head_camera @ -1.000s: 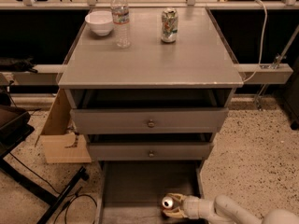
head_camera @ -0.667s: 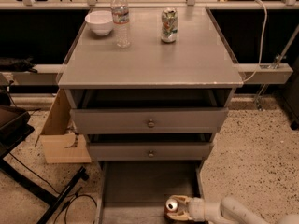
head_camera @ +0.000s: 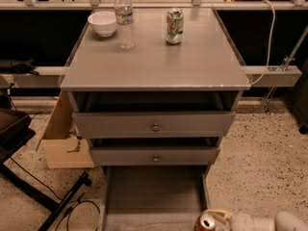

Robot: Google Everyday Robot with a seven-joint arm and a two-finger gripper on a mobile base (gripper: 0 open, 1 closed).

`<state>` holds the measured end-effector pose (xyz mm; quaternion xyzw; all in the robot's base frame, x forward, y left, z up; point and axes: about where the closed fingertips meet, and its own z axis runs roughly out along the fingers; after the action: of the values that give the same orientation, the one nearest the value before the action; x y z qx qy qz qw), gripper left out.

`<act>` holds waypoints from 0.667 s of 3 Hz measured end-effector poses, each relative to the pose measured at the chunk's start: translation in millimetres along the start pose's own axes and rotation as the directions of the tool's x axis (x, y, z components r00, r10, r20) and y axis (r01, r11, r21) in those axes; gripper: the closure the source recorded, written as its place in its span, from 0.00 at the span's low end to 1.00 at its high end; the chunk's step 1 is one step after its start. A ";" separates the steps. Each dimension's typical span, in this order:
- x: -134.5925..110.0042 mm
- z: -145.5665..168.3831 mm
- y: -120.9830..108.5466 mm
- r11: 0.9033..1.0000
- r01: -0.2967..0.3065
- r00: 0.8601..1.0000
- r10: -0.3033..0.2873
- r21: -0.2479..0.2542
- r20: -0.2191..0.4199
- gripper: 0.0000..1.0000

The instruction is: Pick coke can from bottom drawer and place on counter

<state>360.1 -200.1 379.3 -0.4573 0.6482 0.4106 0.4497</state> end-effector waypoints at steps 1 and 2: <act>-83.1 -47.1 18.6 1.000 -0.015 1.000 0.015 -0.013 0.023 1.00; -179.1 -86.3 6.0 1.000 0.004 1.000 -0.004 0.031 0.002 1.00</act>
Offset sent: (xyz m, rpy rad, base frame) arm 0.0547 -0.0859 0.3665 -0.1547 -0.1111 -0.0967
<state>368.1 -240.0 573.9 -0.4511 0.6531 0.4002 0.4580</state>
